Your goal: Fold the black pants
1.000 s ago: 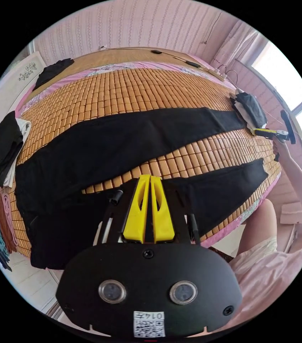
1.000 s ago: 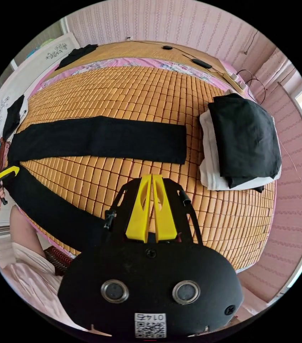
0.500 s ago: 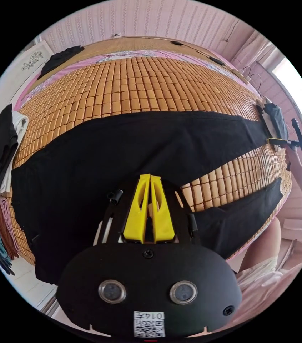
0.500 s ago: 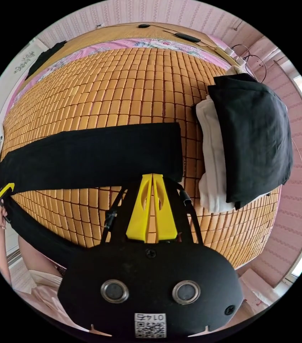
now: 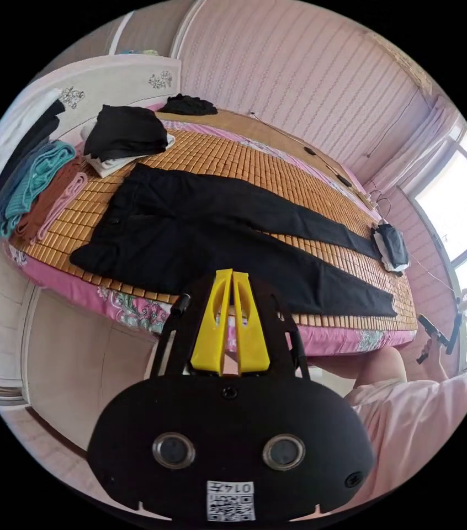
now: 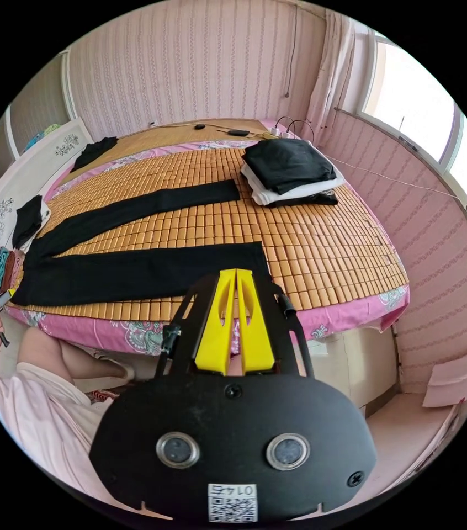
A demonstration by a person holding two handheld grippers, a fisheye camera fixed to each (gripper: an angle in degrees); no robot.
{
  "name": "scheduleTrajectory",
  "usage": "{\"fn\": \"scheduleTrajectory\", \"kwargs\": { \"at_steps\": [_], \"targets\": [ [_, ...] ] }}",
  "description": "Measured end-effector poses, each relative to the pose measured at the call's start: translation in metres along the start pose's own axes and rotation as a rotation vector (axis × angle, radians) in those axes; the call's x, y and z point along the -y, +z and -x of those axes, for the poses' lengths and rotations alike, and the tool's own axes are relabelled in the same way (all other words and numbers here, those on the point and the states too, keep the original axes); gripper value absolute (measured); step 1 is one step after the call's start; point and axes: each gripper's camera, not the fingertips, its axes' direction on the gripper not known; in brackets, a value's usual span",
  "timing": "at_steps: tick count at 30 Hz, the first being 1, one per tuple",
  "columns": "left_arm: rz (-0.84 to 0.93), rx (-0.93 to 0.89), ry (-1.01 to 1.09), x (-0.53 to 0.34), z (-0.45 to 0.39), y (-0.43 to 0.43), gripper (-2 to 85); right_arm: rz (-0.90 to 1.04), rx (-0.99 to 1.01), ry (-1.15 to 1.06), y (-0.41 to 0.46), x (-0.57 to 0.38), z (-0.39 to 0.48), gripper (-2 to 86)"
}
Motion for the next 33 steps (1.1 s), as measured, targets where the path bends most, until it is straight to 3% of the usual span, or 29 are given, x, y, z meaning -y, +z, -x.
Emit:
{"fn": "scheduleTrajectory", "kwargs": {
  "at_steps": [13,24,33],
  "targets": [
    [-0.154,-0.062,-0.189,-0.102,0.109,-0.070,-0.7,-0.132,0.178,-0.016,-0.021,-0.058,0.009,-0.6],
    [-0.203,-0.179,-0.421,-0.141,0.224,-0.076,5.0,-0.028,0.115,-0.007,0.007,-0.069,-0.005,6.4],
    [-0.144,-0.129,-0.371,-0.105,0.276,-0.060,5.9,0.110,0.137,-0.181,0.048,-0.026,0.035,8.2]
  ]
}}
